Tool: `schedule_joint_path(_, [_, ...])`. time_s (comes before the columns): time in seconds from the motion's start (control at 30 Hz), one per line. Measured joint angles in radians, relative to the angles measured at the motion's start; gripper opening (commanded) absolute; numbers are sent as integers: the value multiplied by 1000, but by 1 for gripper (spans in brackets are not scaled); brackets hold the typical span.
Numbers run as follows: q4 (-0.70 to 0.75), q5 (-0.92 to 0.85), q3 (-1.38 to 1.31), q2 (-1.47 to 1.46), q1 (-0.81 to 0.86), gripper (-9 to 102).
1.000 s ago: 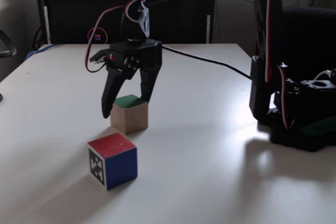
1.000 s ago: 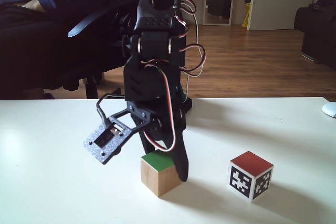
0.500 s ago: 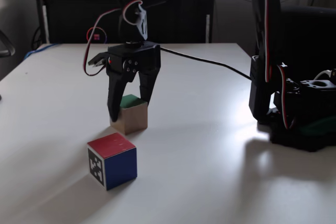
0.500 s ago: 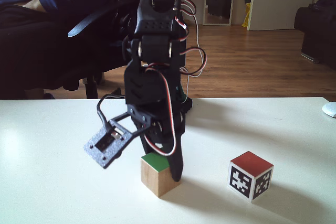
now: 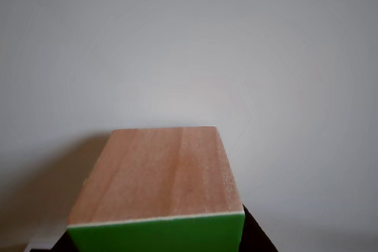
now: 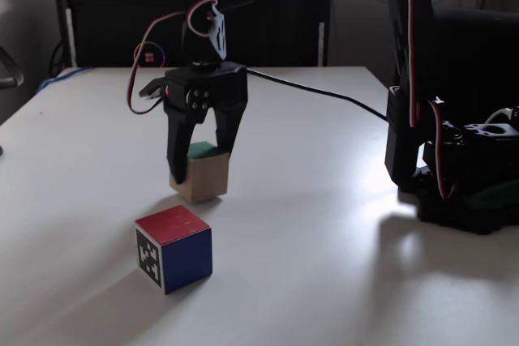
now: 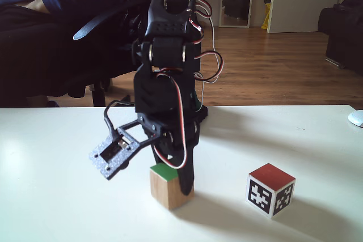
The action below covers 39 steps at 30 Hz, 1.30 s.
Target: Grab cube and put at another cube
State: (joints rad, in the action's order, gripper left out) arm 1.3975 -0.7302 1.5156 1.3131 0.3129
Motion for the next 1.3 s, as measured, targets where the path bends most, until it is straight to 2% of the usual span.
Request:
schedule_joint_path(0.37, [149, 138, 0, 261, -173, 18])
schedule_joint_path(0.67, [265, 307, -95, 308, -402, 19])
schedule_joint_path(0.9, [327, 402, -264, 186, -511, 19])
schedule_joint_path(1.3, [334, 439, -446, -28, -503, 19])
